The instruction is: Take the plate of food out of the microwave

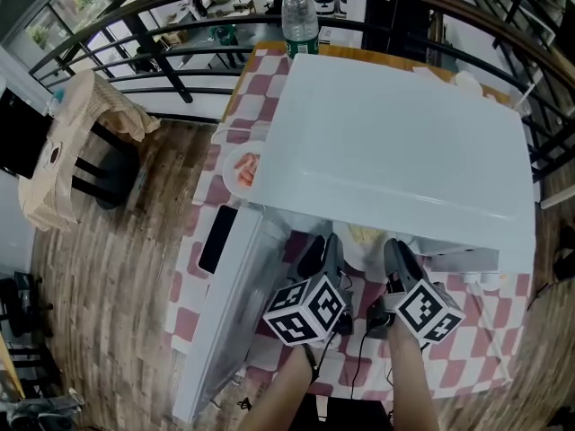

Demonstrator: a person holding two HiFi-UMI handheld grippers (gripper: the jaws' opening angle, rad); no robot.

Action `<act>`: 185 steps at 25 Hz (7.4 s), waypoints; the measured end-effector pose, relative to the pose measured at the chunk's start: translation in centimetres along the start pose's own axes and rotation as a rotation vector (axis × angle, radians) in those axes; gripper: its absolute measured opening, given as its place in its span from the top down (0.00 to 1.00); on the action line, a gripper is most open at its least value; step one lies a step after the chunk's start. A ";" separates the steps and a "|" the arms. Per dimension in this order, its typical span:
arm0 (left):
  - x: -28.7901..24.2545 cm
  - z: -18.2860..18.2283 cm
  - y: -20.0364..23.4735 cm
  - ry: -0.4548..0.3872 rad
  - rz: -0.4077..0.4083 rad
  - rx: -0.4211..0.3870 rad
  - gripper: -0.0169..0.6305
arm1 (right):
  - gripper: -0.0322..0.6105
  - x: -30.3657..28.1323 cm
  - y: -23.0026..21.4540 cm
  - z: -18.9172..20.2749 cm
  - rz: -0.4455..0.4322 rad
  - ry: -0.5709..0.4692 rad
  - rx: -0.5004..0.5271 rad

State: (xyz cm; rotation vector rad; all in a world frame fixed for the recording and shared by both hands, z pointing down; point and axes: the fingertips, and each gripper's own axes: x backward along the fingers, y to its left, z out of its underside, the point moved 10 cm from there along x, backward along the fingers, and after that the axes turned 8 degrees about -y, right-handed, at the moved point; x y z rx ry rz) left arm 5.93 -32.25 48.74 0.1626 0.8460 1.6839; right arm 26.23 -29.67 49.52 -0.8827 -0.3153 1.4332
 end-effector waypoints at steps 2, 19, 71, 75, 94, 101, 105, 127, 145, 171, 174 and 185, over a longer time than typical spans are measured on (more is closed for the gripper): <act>-0.3 0.0 -0.1 0.002 0.006 0.007 0.79 | 0.79 -0.3 -0.1 -0.2 -0.003 0.003 -0.001; -1.5 1.4 -0.6 0.064 0.044 0.028 0.81 | 0.89 -1.0 -0.2 0.3 -0.022 0.030 -0.041; 10.5 2.9 -1.5 0.157 0.269 0.001 0.86 | 0.88 14.0 3.2 5.1 0.131 -0.189 -0.016; 10.4 2.8 -1.5 0.150 0.270 -0.001 0.86 | 0.88 13.9 3.1 5.0 0.125 -0.196 -0.009; 18.4 5.4 -3.2 0.085 0.238 0.000 0.86 | 0.88 21.4 3.1 6.1 0.065 -0.184 -0.001; 23.1 6.4 -3.7 0.055 0.235 0.015 0.86 | 0.88 25.6 3.6 7.0 0.032 -0.186 -0.005; 25.8 6.9 -3.6 0.032 0.231 0.015 0.87 | 0.88 27.8 3.9 8.0 0.016 -0.181 -0.004; 35.9 8.7 -3.2 -0.031 0.178 0.042 0.87 | 0.88 35.8 5.7 11.1 -0.043 -0.134 0.026; 38.3 9.2 -2.8 -0.030 0.179 0.051 0.87 | 0.88 38.1 6.2 12.2 -0.042 -0.134 0.034; 31.3 7.8 -2.4 0.017 0.186 0.068 0.88 | 0.89 31.9 5.2 10.6 -0.006 -0.124 -0.030; 29.9 7.4 -2.4 0.027 0.185 0.065 0.88 | 0.89 30.6 5.1 10.2 0.000 -0.123 -0.037; 24.5 5.8 -2.4 0.051 0.192 0.057 0.88 | 0.89 25.8 4.7 8.5 0.021 -0.128 -0.052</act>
